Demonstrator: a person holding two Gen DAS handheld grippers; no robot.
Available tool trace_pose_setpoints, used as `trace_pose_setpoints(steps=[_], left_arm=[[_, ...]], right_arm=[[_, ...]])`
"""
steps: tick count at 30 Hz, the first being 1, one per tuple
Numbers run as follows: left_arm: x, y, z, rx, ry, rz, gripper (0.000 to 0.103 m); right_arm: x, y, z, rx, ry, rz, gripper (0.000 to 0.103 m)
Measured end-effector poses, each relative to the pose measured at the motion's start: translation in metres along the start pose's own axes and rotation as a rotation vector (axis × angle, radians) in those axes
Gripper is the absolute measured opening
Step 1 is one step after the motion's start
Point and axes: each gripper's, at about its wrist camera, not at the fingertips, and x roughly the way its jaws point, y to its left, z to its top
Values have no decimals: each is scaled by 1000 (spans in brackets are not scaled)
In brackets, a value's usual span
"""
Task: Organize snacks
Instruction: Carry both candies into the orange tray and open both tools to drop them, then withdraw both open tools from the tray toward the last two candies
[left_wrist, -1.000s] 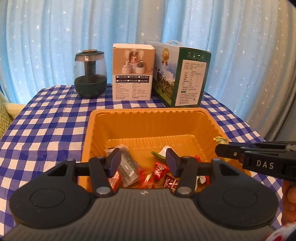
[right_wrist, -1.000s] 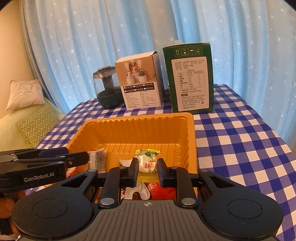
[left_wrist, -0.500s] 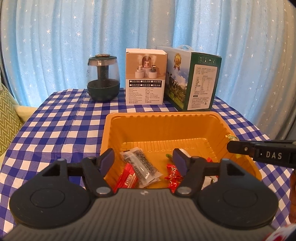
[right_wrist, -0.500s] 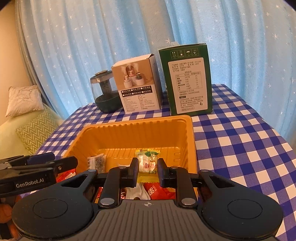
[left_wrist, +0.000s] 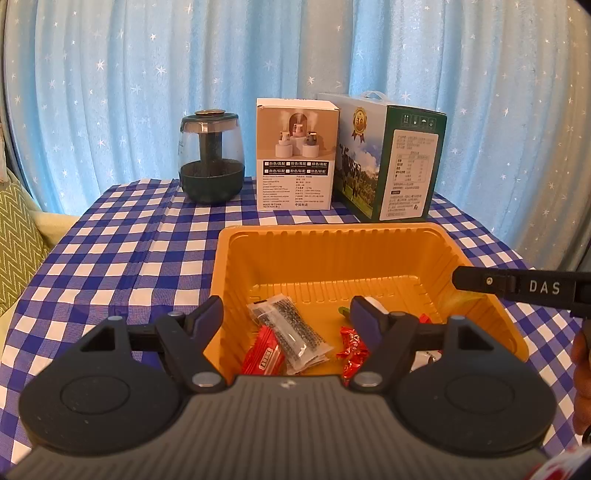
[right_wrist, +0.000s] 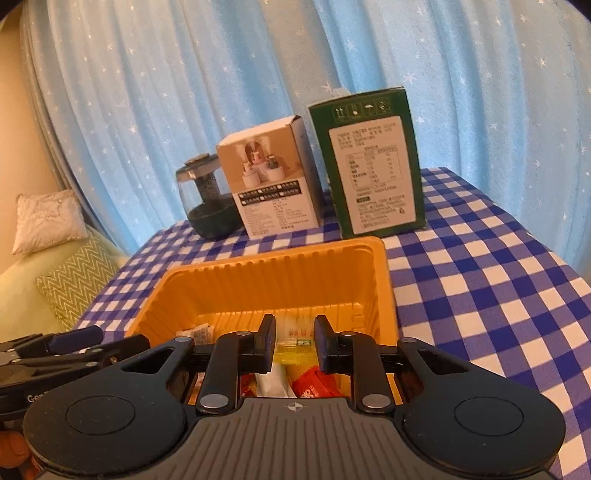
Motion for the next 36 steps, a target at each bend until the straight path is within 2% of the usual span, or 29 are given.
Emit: trace_pose_setpoints(steps=[1,2,3,5,16,22,29,36], left_arm=[[0,0,0,-1,-2,-1,77],[0,0,0,-1,-3,0,77],[-1,0,0,0,-5,0,77],[-1,1,0,-1,-6,-1,77],[-12,-1,0,-5,-21,6,78],[-36,-9,-7,7,-40,5,79],[-78,-18,-30,-21,-35,-12,80],[-115,-29,-69,-18,5,-10,80]], right_arm=[[0,0,0,0,0,-2,24],[0,0,0,0,-1,-11,33],[0,-1,0,1,-4,-22,53],[-5,-3,0,15,-34,-26,65],[-23,-7,2,29,-93,-45,65],[-48,-5,-6,29,-100,-54,65],[-84,-1,-33,26,-55,-66,65],[-118,5,-69,-1,5,-74,65]])
